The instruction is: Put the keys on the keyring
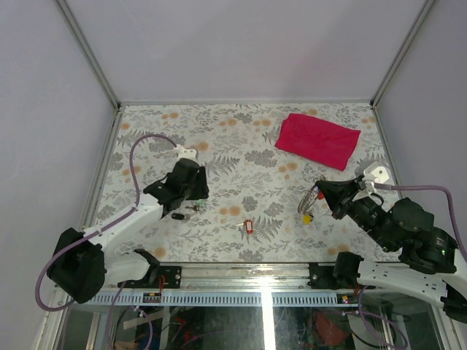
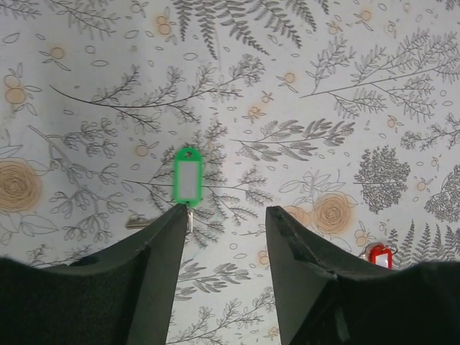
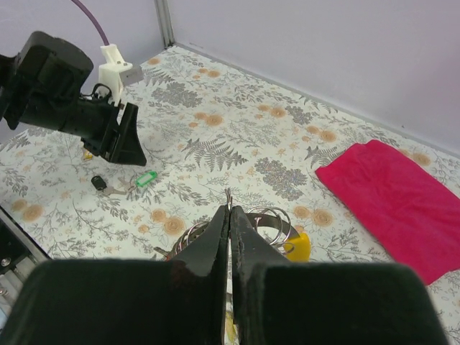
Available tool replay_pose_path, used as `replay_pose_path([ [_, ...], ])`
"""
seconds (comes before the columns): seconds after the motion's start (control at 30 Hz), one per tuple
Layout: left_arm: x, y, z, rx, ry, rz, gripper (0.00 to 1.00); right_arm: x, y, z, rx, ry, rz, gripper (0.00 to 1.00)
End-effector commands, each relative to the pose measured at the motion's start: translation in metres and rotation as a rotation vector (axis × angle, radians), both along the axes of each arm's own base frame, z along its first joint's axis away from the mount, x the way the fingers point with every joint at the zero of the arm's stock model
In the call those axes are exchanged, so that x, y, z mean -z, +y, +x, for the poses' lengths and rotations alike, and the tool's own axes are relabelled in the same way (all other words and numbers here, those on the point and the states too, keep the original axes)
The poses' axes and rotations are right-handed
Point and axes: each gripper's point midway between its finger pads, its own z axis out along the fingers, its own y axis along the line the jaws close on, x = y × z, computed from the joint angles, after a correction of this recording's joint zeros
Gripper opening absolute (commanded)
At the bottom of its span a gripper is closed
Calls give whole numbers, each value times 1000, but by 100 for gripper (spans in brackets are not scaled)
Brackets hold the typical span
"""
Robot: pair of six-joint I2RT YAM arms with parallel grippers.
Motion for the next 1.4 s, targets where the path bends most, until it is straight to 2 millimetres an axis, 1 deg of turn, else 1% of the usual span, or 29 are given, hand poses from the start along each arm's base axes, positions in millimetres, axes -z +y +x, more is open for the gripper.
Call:
replay_pose_path([
  [0.0,7,20,-2,38,57,2,49,-5,8,2,-6,-3,15,0],
  [0.07,10,25,-2,36,80,-1,49,-5,8,2,-8,-1,12,0],
  [0.27,28,27,-7,57,161,33,49,-5,8,1,-10,0,15,0],
  [0.47,44,23,-10,87,230,42,38,-4,9,1,-12,2,11,0],
  [0.63,52,27,-9,66,253,74,37,-4,9,1,-14,3,12,0],
  [0.77,59,27,-9,68,275,85,35,-4,8,1,-13,2,11,0],
  [0.93,63,28,-7,65,280,99,29,-4,8,1,-12,2,10,0],
  [1.37,70,26,-3,70,286,105,23,-4,7,1,-11,1,9,0],
])
